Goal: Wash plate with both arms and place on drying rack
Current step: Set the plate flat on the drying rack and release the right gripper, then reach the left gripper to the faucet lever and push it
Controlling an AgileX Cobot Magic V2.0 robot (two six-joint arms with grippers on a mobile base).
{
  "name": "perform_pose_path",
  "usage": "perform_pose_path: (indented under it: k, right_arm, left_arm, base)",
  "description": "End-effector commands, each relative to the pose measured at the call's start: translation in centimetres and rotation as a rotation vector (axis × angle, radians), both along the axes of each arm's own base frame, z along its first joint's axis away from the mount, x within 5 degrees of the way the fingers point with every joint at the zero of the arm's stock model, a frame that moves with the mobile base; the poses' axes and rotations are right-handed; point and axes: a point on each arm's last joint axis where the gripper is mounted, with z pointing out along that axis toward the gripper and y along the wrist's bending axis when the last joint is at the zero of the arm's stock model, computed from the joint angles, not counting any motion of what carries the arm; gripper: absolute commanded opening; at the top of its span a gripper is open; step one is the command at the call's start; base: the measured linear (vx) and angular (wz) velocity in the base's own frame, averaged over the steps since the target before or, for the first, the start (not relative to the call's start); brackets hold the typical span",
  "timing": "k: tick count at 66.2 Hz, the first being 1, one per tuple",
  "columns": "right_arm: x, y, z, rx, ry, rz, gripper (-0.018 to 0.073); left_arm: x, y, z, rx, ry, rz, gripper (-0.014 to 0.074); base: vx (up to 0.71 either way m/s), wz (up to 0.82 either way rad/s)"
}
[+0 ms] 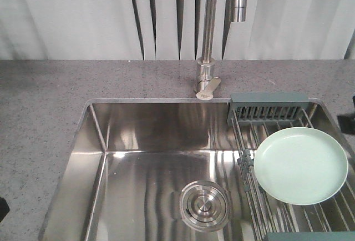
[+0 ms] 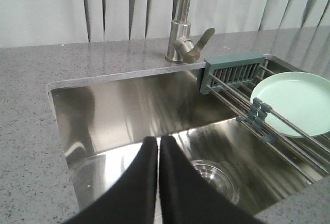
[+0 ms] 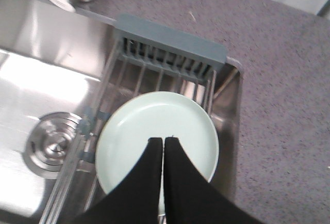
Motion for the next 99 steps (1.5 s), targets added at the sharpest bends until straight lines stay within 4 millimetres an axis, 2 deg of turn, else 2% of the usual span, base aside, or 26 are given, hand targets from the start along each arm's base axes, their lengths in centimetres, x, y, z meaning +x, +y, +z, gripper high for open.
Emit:
perform_pose_path:
  k: [1, 6, 12, 17, 23, 29, 38, 44, 50, 59, 69, 81, 99]
  right_arm:
    - [-4.1, 0.1, 0.6, 0.076, -0.166, 0.066, -0.001]
    - [-7.8, -0.1, -1.2, 0.133, -0.227, 0.084, -0.001]
    - [-11.1, -0.4, -3.7, 0.173, -0.284, 0.094, -0.001]
    - [-13.3, -0.7, -5.5, 0.197, -0.332, 0.1, -0.001]
    - [-15.5, -0.8, -7.3, 0.249, -0.398, 0.106, -0.001]
    - [-16.7, -0.9, -8.6, 0.269, -0.443, 0.116, -0.001]
    - [-16.7, -0.8, -9.3, 0.269, -0.408, 0.12, -0.001]
    - [-16.7, -0.8, -9.3, 0.27, -0.406, 0.12, -0.001]
    - [-16.7, -0.8, -9.3, 0.27, -0.406, 0.12, -0.001]
    - [-16.7, -0.8, -9.3, 0.271, -0.406, 0.12, -0.001]
    - [-16.7, -0.8, -9.3, 0.272, -0.406, 0.12, -0.001]
    - [-16.7, -0.8, -9.3, 0.272, -0.406, 0.12, -0.001]
    - [-16.7, -0.8, -9.3, 0.272, -0.406, 0.12, -0.001]
  left_arm:
    - [0.2, 0.1, 1.3, -0.084, -0.034, 0.028, -0.0006]
    - [0.2, 0.2, 1.5, -0.121, -0.042, 0.036, -0.0006]
    - [0.3, 0.4, 1.9, -0.185, -0.063, 0.066, -0.0006]
    - [0.6, 0.6, 2.5, -0.227, -0.076, 0.095, -0.0006]
    - [1.5, 0.8, 4.1, -0.231, -0.079, 0.122, -0.0006]
    - [3.3, 0.8, 6.7, -0.228, -0.067, 0.129, -0.0006]
    - [8.0, 0.3, 10.9, -0.219, 0.0, 0.1, -0.0006]
    - [11.4, -0.4, 12.4, -0.227, 0.069, 0.051, -0.0006]
    - [15.0, -1.2, 12.8, -0.309, 0.165, -0.014, -0.0006]
    - [20.2, -3.1, 11.7, -0.406, 0.313, -0.186, -0.0006]
    - [24.8, -6.9, 8.7, -0.509, 0.461, -0.361, -0.0006]
    - [27.5, -12.6, 5.0, -0.543, 0.586, -0.458, -0.0006]
    - [30.5, -19.2, 1.7, -0.533, 0.669, -0.544, -0.0006]
  base:
    - [0.0, 0.0]
    - [0.0, 0.0]
    - [0.0, 0.0]
    - [0.0, 0.0]
    - [0.0, 0.0]
    - [0.0, 0.0]
    - [0.0, 0.0]
    - [0.0, 0.0]
    - [0.0, 0.0]
    - [0.0, 0.0]
    - [0.0, 0.0]
    - [0.0, 0.0]
    - [0.0, 0.0]
